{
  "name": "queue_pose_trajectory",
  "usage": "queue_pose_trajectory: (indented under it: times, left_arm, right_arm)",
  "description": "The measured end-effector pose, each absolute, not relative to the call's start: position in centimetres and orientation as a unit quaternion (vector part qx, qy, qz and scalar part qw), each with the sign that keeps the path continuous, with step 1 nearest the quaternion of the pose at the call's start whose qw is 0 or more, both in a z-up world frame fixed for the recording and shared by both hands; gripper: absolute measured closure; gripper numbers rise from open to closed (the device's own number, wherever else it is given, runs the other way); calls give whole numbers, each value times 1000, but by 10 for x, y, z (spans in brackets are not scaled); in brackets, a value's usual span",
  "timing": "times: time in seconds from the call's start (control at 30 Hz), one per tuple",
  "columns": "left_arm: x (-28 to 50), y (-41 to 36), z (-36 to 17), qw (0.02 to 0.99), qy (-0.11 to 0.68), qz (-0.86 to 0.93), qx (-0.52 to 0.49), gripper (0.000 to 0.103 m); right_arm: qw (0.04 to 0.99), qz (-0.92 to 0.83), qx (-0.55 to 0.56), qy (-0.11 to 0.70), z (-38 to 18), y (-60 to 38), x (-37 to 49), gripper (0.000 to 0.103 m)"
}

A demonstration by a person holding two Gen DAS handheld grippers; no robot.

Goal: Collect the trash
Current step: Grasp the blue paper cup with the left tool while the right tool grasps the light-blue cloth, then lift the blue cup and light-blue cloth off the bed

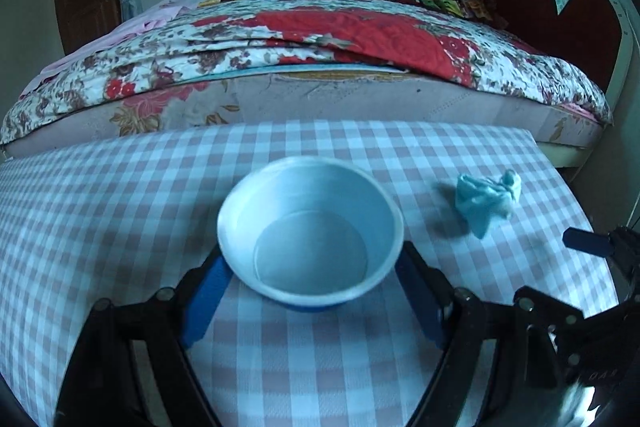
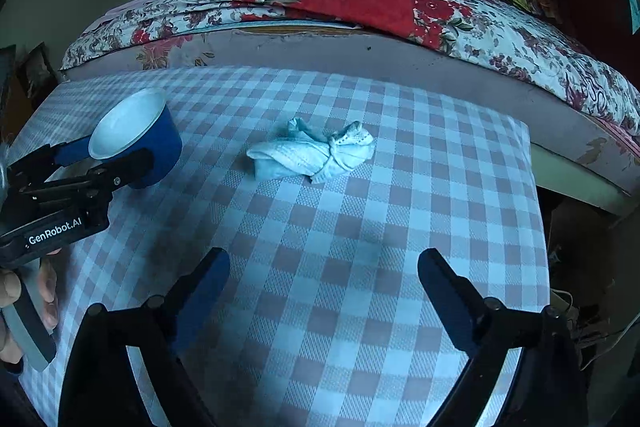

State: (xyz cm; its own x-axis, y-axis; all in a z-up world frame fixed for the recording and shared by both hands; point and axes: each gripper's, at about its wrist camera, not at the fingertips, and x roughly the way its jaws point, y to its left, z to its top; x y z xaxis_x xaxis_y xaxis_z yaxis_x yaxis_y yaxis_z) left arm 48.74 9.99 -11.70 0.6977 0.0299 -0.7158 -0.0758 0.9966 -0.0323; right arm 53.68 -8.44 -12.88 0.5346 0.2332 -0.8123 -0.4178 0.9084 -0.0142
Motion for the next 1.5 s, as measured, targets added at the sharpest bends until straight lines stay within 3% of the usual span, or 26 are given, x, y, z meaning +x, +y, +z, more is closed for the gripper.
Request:
queue_pose_trajectory:
  times: [0.37,0.5,0.57,0.6,0.67,1.03,1.3,1.5]
  left_arm:
    - [494,107,-117,922,385,2,-31,25]
    - [485,107,-116,927,374,1,-32,8]
    - [492,102,-119,925,378,6,-23,7]
    - [495,102,-121,925,378,11,-22,7]
    - [502,104,-126,919,394,15,-26,26]
    - [493,132,-121,923,381,45,-29,26]
    - [495,127,-124,921,386,39,-15,26]
    - [490,123,-126,919,392,33,-10,26]
  right_arm:
    - [870,197,-67,446,-133,-87,564,10]
    - [873,197,-61,442,-132,-92,564,10]
    - [873,194,-60,444,-133,-92,566,10]
    - [873,194,-60,444,-133,-92,566,10]
    - [872,194,-64,444,-132,-90,565,10]
    - [872,203,-47,442,-126,-67,581,10]
    - [876,178,-24,447,-134,-65,595,36]
    - [880,166,-46,443,-135,-62,596,42]
